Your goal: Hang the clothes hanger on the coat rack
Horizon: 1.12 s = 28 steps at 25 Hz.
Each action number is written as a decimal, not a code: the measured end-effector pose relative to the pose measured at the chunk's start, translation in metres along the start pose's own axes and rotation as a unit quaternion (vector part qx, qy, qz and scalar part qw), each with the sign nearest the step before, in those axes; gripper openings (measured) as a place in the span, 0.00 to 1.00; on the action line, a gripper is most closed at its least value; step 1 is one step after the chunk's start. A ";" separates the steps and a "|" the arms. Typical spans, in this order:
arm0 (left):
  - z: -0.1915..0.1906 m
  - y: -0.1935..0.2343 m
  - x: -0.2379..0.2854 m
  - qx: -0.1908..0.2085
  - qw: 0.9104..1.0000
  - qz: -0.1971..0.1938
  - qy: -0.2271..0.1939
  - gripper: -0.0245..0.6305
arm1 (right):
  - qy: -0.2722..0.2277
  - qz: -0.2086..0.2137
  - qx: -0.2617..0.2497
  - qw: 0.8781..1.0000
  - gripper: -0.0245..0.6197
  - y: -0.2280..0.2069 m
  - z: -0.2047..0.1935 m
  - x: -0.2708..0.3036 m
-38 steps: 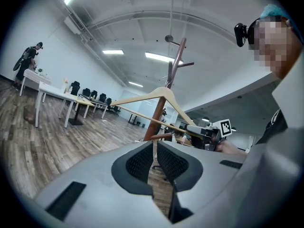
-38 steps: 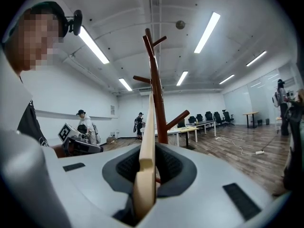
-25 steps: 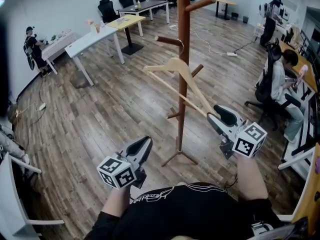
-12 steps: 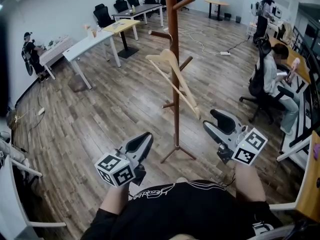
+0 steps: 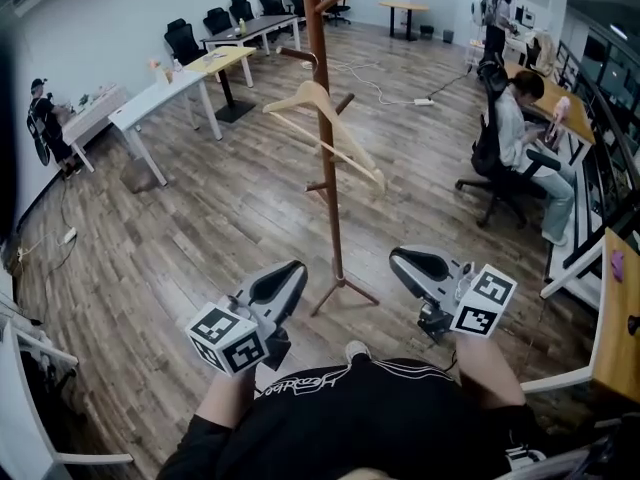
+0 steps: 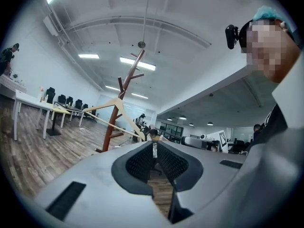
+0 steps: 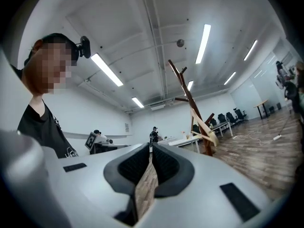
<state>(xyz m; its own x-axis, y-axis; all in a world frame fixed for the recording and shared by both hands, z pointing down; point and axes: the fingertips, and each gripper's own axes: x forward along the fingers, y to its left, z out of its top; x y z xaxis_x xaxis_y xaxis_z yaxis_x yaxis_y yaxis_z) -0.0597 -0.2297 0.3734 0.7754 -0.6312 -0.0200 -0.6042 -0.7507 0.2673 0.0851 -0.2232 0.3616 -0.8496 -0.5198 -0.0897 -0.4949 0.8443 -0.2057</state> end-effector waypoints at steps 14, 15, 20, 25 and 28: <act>-0.007 -0.050 -0.019 -0.002 1.000 0.013 -0.017 0.09 | 0.049 0.030 0.048 0.997 0.11 0.037 -0.028 -0.020; -0.007 -0.056 -0.018 -0.004 1.000 0.016 -0.018 0.09 | 0.049 0.037 0.053 0.997 0.12 0.040 -0.026 -0.023; -0.010 -0.087 -0.010 -0.007 0.999 0.029 -0.020 0.09 | 0.028 0.047 0.072 0.996 0.11 0.043 -0.011 -0.052; -0.021 -0.120 -0.001 -0.016 0.999 0.046 -0.022 0.09 | 0.036 0.052 0.079 0.995 0.11 0.046 -0.014 -0.091; -0.030 -0.140 0.003 -0.018 0.998 0.053 -0.018 0.09 | 0.041 0.058 0.071 0.995 0.10 0.052 -0.017 -0.108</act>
<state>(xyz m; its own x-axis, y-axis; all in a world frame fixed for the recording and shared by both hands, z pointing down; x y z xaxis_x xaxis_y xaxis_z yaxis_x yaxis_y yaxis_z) 0.0330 -0.1206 0.3647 0.6993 -0.7144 -0.0244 -0.6756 -0.6717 0.3039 0.1485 -0.1211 0.3774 -0.9142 -0.4031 -0.0414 -0.3674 0.8677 -0.3348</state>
